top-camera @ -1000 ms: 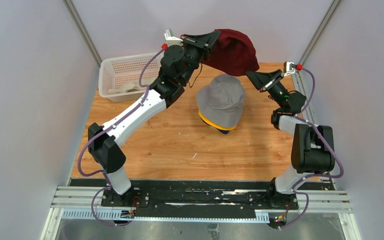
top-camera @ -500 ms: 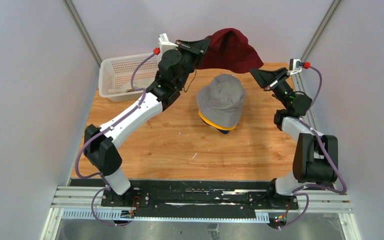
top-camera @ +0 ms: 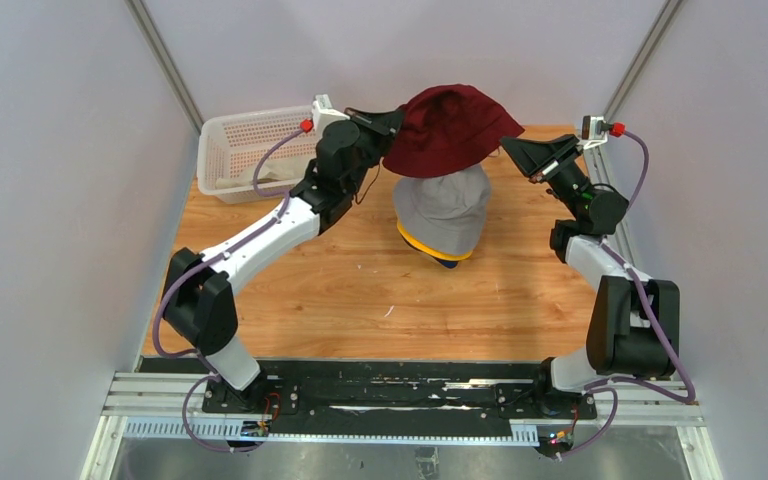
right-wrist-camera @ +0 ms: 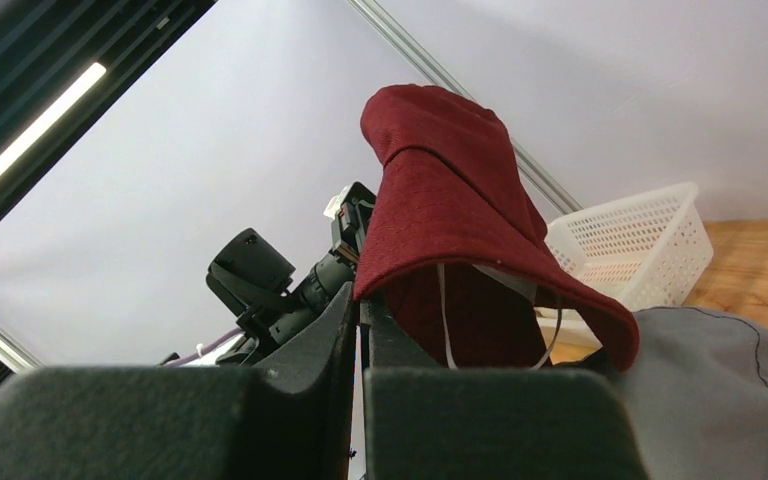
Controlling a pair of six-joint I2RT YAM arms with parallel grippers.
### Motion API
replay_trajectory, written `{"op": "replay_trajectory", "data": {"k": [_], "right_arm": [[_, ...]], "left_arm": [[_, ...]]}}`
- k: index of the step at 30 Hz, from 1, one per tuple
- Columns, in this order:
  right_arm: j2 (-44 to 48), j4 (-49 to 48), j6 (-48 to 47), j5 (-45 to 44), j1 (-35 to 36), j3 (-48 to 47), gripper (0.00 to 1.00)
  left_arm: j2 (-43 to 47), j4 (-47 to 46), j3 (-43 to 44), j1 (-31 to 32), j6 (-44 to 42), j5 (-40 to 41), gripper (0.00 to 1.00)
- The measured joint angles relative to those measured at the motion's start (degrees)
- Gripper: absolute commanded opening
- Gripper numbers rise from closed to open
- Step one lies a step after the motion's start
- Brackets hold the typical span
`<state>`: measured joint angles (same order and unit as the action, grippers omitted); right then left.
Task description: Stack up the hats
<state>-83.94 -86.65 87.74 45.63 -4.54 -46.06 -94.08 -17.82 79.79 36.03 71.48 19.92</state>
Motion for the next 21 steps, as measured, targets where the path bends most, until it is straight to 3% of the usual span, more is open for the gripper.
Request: {"op": "replay_trajectory", "data": {"k": [12, 21], "right_arm": [[-6.84, -0.52, 0.2, -0.11, 0.39, -4.55, 0.01], [-15.65, -0.57, 0.22, -0.94, 4.94, -17.62, 0.01]], "left_arm": [[2.75, -2.69, -1.14, -4.24, -2.45, -1.66, 0.01], [1.81, -4.92, 0.46, -8.07, -5.4, -4.72, 0.07]]}}
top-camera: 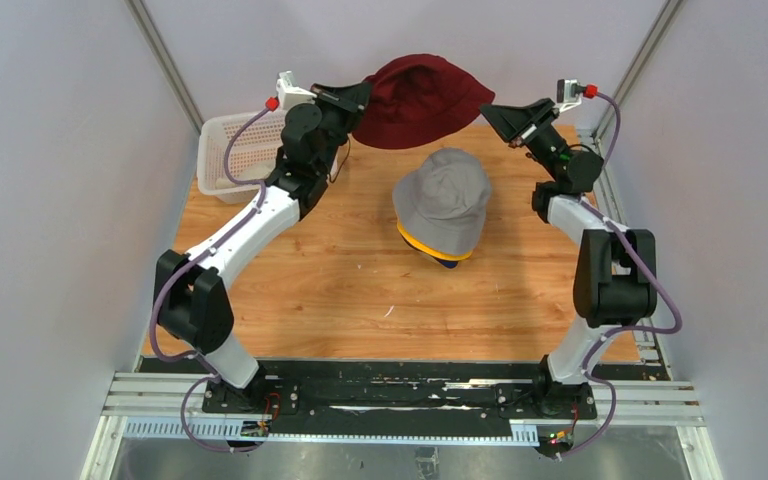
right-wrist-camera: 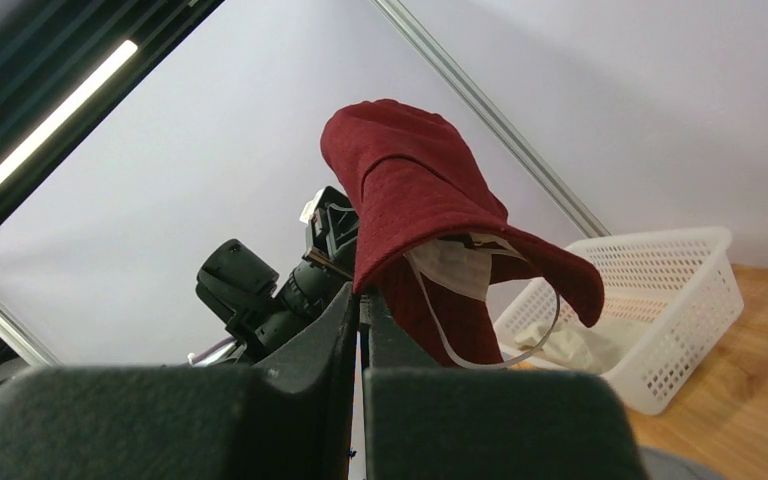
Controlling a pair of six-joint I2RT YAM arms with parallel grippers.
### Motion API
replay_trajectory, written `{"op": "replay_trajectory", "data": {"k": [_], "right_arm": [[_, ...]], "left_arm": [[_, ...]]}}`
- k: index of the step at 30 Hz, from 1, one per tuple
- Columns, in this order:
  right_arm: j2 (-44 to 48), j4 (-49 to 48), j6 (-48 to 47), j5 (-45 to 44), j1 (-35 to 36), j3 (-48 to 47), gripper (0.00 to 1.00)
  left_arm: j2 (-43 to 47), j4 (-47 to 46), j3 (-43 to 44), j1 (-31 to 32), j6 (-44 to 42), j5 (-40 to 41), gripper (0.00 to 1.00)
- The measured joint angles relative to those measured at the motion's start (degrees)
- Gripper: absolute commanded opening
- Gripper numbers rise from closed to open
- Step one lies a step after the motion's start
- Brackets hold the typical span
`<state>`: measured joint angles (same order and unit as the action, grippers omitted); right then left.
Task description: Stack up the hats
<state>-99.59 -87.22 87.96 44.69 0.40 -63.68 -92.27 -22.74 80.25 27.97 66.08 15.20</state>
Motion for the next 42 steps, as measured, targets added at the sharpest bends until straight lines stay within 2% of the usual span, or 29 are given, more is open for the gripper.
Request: {"op": "replay_trajectory", "data": {"k": [5, 11, 21, 30, 42], "right_arm": [[-3.8, 0.28, 0.04, -0.04, 1.73, -5.22, 0.01], [-4.33, 1.18, 0.07, 0.22, 2.6, -4.59, 0.01], [-0.07, 1.68, -0.79, 0.92, 2.6, 8.07, 0.01], [5.51, 1.18, -1.14, 1.4, 2.58, 14.53, 0.01], [10.86, 1.53, -2.6, 2.8, 1.11, 23.15, 0.01]], "left_arm": [[-1.95, -2.05, 0.76, -1.68, -0.33, -1.81, 0.07], [-4.52, -2.49, 0.76, -3.06, 0.0, -4.39, 0.09], [-6.6, -2.69, 0.87, -3.85, 0.44, -7.89, 0.11], [-7.96, -2.69, 0.87, -3.85, 1.42, -11.82, 0.12], [-8.11, -2.89, 1.7, -3.85, 0.72, -17.18, 0.25]]}}
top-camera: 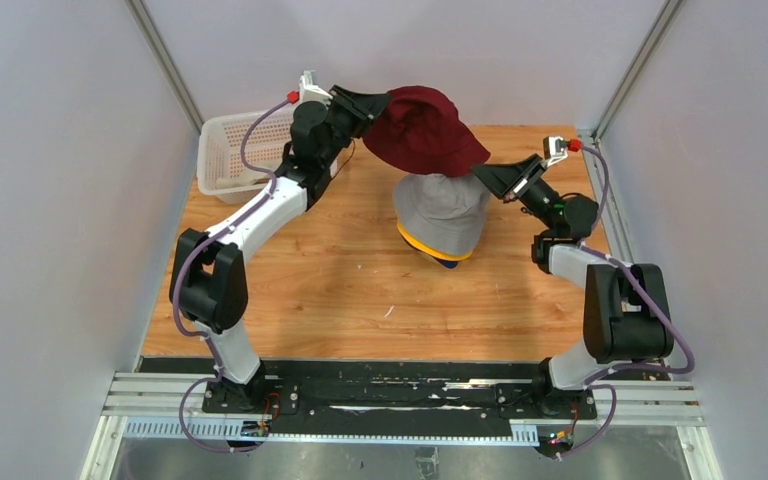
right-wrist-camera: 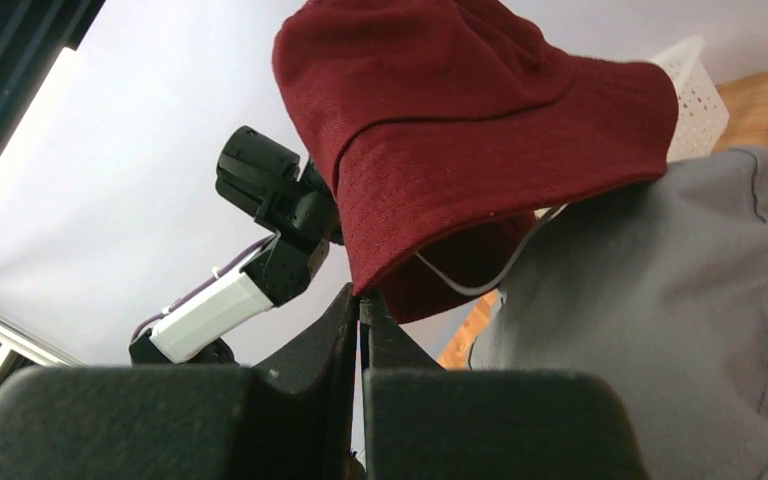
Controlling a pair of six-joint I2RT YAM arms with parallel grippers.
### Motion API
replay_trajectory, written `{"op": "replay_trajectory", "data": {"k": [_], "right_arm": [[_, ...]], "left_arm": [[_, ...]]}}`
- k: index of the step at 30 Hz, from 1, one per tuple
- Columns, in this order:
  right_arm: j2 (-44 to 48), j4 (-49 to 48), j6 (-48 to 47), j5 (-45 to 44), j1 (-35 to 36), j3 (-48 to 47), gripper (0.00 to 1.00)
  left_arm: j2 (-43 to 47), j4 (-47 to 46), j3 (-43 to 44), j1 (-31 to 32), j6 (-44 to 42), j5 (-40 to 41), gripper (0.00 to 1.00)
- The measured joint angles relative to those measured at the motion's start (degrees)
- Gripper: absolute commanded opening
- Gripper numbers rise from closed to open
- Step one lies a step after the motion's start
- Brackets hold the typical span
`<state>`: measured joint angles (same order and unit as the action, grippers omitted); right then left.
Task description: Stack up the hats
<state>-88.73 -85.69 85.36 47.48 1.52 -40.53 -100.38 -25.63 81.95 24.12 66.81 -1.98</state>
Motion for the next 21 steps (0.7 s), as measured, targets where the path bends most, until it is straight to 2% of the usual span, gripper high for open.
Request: {"op": "replay_trajectory", "data": {"k": [12, 17, 21], "right_arm": [[6.34, 2.43, -2.69, 2.16, -2.93, 6.88, 0.01], [8.72, 4.17, -3.82, 3.28, -4.57, 9.9, 0.0], [10.14, 5.57, -4.61, 3.74, -4.7, 10.56, 0.01]], "left_arm": [[-3.06, -0.39, 4.79, 0.02, -0.7, -4.31, 0.31], [-5.16, -0.46, 7.52, 0.46, -0.7, -5.14, 0.31], [-7.67, -0.5, 10.54, 1.6, -0.68, -5.88, 0.25]]}}
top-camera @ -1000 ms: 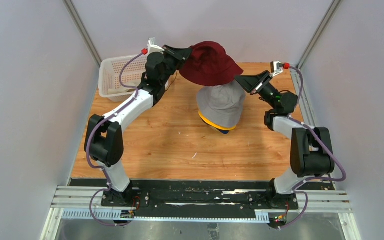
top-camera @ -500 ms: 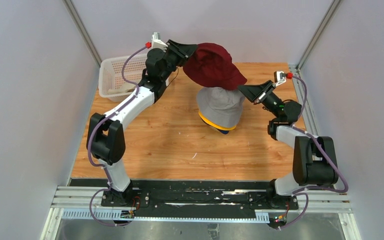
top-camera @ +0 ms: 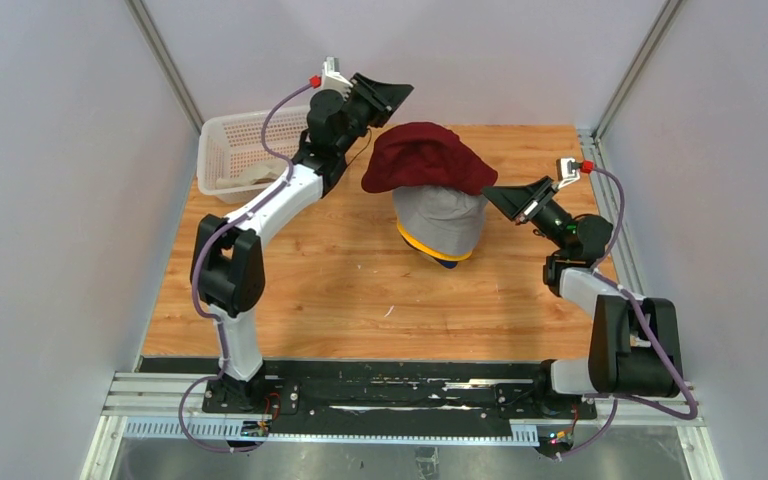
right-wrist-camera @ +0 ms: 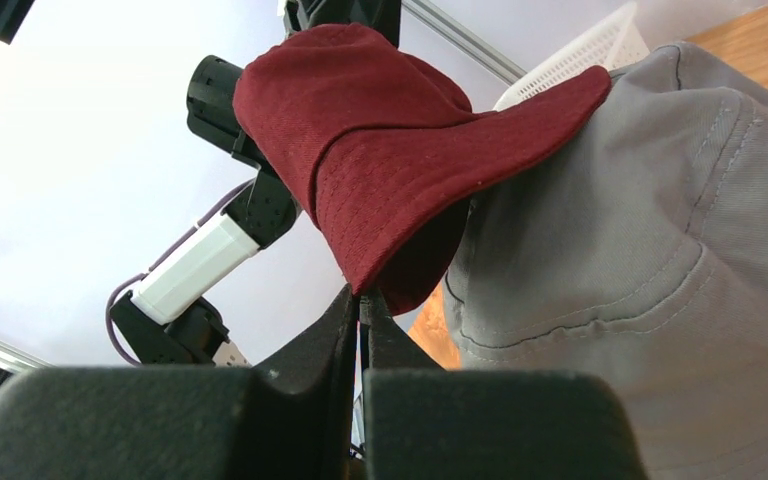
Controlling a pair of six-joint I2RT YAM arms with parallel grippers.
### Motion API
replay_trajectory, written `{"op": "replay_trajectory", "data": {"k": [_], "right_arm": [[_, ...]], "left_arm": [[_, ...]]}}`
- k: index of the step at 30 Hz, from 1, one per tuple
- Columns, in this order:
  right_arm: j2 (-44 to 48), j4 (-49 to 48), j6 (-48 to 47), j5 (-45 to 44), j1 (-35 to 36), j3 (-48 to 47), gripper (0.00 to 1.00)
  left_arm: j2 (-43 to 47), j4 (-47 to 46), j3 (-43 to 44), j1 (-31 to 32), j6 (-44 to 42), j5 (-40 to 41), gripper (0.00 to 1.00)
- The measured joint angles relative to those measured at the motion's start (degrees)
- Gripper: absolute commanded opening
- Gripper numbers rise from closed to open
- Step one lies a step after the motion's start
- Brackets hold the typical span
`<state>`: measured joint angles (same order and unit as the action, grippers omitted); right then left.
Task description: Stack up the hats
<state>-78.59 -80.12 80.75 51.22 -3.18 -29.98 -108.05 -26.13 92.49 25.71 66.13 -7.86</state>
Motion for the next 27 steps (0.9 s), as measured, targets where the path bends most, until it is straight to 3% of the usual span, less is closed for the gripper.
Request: {"op": "replay_trajectory", "data": {"k": [11, 18, 27], "right_arm": [[1.33, 3.54, -1.16, 0.28, 0.0, -1.9, 0.01], [-1.09, 3.52, -1.01, 0.22, 0.0, -5.42, 0.01], [-3.58, 2.29, -0.48, 0.22, 0.0, -6.23, 0.01]], "left_arm": [[0.48, 0.44, -0.87, 1.09, -2.73, 0.72, 0.29], [14.05, 6.03, -4.79, 0.61, -14.99, 8.66, 0.41], [31.67, 4.68, -15.61, 0.59, -28.37, 10.93, 0.43]]}}
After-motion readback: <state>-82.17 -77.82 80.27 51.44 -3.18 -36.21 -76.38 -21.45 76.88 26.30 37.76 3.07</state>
